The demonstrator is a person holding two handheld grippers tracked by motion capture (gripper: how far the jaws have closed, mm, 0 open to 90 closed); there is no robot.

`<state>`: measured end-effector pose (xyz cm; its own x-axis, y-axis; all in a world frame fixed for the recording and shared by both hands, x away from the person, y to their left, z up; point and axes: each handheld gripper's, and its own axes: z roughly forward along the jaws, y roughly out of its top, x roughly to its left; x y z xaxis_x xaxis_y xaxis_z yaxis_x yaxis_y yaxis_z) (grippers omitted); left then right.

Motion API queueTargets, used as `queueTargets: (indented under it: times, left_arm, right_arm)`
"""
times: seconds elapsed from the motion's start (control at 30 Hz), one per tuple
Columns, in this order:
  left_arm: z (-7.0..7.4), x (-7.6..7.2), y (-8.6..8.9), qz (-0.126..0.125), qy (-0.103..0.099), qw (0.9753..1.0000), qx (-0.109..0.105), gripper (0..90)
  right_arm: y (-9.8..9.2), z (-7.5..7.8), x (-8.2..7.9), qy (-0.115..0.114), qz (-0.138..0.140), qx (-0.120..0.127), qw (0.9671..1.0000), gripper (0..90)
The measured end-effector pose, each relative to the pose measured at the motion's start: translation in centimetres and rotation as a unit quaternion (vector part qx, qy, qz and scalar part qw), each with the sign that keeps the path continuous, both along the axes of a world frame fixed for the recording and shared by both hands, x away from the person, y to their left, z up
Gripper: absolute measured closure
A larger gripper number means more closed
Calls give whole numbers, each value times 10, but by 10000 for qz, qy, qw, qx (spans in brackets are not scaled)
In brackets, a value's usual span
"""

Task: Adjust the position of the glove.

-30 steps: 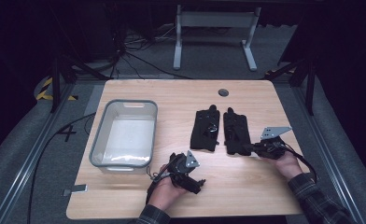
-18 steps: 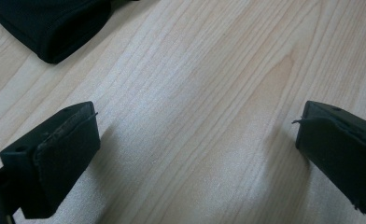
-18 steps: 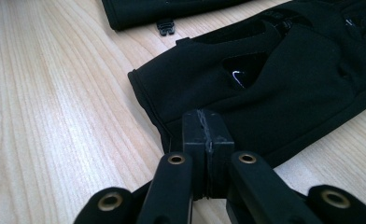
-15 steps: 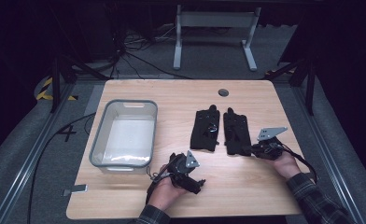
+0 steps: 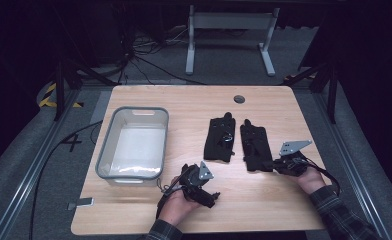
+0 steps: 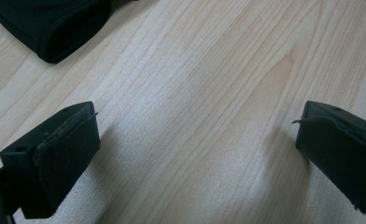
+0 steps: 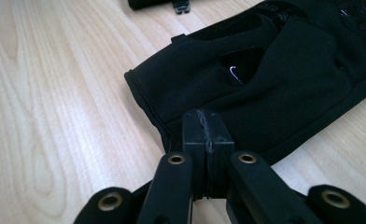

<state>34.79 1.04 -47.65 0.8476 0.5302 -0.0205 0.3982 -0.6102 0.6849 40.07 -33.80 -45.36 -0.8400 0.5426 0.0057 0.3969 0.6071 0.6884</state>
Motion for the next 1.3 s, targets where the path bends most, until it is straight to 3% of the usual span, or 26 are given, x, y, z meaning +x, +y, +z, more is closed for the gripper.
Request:
queueTargets:
  times: [0.57, 1.03, 1.17, 1.3]
  left_arm:
    - [0, 0, 0, 6, 3, 10000, -3, 1]
    - [0, 0, 0, -11, -7, 10000, -23, 1]
    - [0, 0, 0, 7, 2, 10000, -5, 1]
    - [0, 0, 0, 7, 4, 10000, -3, 1]
  right_arm:
    - [-23, 2, -30, 184, -79, 10, 9998, 900]
    - [-30, 2, -64, 350, 91, 44, 9993, 899]
    - [-31, 6, -68, 241, 86, 104, 9996, 898]
    - [-29, 14, -59, 91, 20, 271, 9996, 898]
